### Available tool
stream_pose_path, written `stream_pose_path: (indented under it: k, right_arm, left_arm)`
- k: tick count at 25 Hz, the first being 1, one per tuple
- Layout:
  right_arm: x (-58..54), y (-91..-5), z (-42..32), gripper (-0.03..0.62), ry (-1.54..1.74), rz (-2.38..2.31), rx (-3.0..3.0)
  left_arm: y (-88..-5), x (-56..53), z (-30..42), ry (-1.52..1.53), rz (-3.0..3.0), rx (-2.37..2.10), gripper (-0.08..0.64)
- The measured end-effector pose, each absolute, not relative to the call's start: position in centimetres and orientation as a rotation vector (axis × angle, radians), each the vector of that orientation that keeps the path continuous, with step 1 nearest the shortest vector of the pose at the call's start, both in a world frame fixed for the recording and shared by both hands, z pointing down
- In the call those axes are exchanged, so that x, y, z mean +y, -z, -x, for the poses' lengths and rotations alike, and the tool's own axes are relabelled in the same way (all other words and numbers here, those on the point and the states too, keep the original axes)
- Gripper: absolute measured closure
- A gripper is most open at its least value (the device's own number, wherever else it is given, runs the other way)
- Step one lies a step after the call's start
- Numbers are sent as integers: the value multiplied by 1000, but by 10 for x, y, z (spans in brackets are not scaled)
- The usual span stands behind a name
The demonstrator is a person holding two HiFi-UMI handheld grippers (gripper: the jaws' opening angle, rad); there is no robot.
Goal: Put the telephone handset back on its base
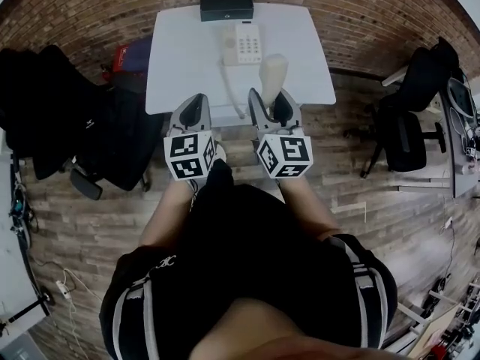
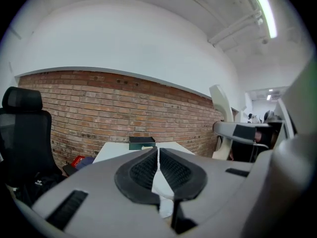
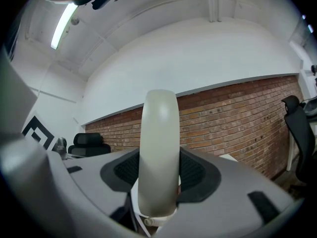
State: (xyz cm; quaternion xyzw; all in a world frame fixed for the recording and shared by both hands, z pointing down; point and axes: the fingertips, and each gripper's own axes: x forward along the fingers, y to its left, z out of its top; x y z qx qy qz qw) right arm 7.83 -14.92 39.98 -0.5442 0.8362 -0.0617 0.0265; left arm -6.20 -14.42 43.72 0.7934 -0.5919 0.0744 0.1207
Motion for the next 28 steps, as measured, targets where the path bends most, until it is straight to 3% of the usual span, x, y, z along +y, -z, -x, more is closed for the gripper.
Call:
stream_pose_path:
  k: [15, 28]
  right_arm:
    - [-330, -412, -38, 394, 315, 1789, 2584]
    - [-432, -487, -20, 394, 653, 1999, 2622]
  left_arm:
    - [-437, -329, 101, -207, -2347, -1619, 548]
    - [-466, -422, 125, -266, -2330, -1521, 548]
